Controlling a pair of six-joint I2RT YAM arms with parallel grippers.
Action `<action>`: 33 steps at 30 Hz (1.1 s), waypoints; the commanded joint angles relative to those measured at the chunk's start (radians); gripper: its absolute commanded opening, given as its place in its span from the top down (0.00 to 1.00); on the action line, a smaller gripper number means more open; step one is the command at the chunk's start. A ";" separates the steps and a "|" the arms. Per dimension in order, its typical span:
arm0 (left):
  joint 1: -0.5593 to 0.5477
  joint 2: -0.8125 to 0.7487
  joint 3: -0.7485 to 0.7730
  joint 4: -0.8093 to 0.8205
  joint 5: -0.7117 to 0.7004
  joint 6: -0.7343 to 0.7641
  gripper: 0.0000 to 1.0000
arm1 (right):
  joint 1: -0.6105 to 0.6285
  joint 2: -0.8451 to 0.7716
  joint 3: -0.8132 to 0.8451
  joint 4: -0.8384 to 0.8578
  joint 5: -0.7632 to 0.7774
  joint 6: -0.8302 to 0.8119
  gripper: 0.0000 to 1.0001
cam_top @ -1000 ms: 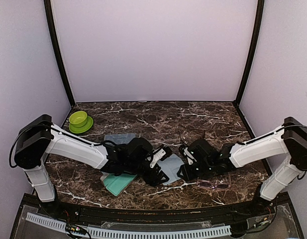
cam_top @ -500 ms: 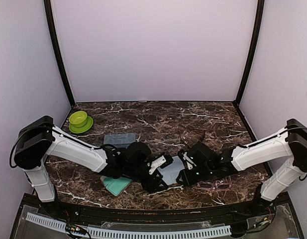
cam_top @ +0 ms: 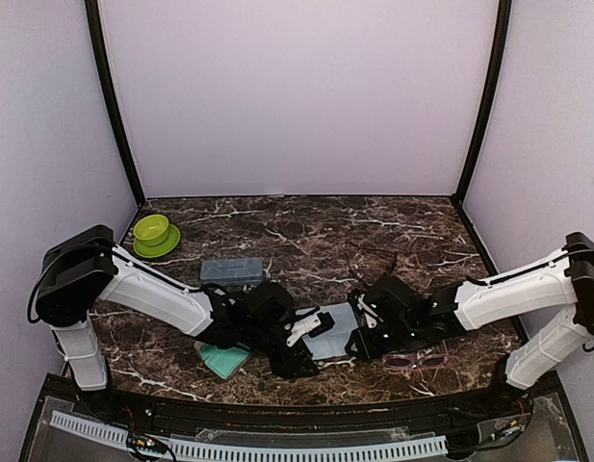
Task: Organize the sunglasses
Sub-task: Pick up the glasses cleaning cloth from the center of the board.
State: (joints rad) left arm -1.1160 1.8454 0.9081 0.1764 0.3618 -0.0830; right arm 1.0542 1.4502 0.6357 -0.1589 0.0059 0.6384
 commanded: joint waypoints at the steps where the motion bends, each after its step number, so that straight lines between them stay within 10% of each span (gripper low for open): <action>1: 0.000 0.003 0.010 -0.063 0.023 0.027 0.54 | -0.025 -0.031 0.053 -0.044 0.068 -0.035 0.63; 27: 0.035 -0.034 0.066 -0.295 0.070 0.116 0.62 | -0.275 0.209 0.243 0.010 -0.042 -0.309 0.65; 33: 0.063 -0.082 0.059 -0.236 0.037 0.089 0.44 | -0.280 0.259 0.288 0.005 -0.073 -0.344 0.65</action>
State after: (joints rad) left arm -1.0782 1.8297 0.9691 -0.0422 0.4282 0.0151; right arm 0.7826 1.6878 0.8837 -0.1791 -0.0330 0.3347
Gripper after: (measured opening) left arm 0.517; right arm 0.347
